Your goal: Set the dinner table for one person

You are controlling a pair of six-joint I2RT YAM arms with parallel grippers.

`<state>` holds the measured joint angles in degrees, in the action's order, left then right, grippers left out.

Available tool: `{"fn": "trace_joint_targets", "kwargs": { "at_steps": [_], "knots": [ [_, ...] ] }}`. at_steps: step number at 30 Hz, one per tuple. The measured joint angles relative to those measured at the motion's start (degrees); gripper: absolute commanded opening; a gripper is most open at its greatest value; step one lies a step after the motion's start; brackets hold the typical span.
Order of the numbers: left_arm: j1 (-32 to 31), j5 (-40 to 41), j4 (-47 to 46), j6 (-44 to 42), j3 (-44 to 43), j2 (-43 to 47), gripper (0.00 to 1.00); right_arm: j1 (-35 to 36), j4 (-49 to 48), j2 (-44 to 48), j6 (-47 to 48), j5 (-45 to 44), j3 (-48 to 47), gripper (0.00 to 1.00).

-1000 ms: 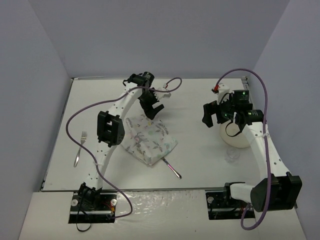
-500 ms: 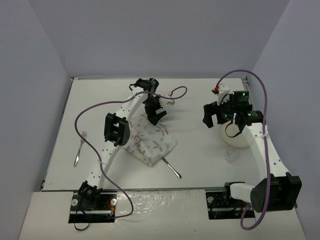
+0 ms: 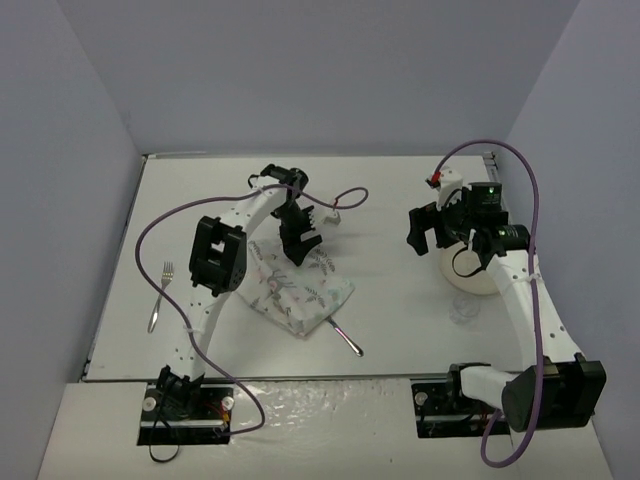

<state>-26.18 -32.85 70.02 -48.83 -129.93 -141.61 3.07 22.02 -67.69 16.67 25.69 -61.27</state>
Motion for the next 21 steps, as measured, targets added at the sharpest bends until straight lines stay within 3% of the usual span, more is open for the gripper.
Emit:
{"fn": "trace_joint_targets", "kwargs": {
  "at_steps": [9,15,21],
  "knots": [
    [-3.9,-0.1,0.7,4.5,17.3,10.2,0.85,0.0,-0.2,1.5,0.0,0.0,0.4,1.00],
    [-4.0,3.0,-4.5,9.1,15.3,10.4,0.89,0.0,-0.3,2.7,0.0,-0.2,0.9,1.00],
    [-1.3,5.3,-5.8,10.3,6.1,10.3,0.89,0.0,-0.4,3.3,0.0,-0.4,1.0,1.00]
  ]
}}
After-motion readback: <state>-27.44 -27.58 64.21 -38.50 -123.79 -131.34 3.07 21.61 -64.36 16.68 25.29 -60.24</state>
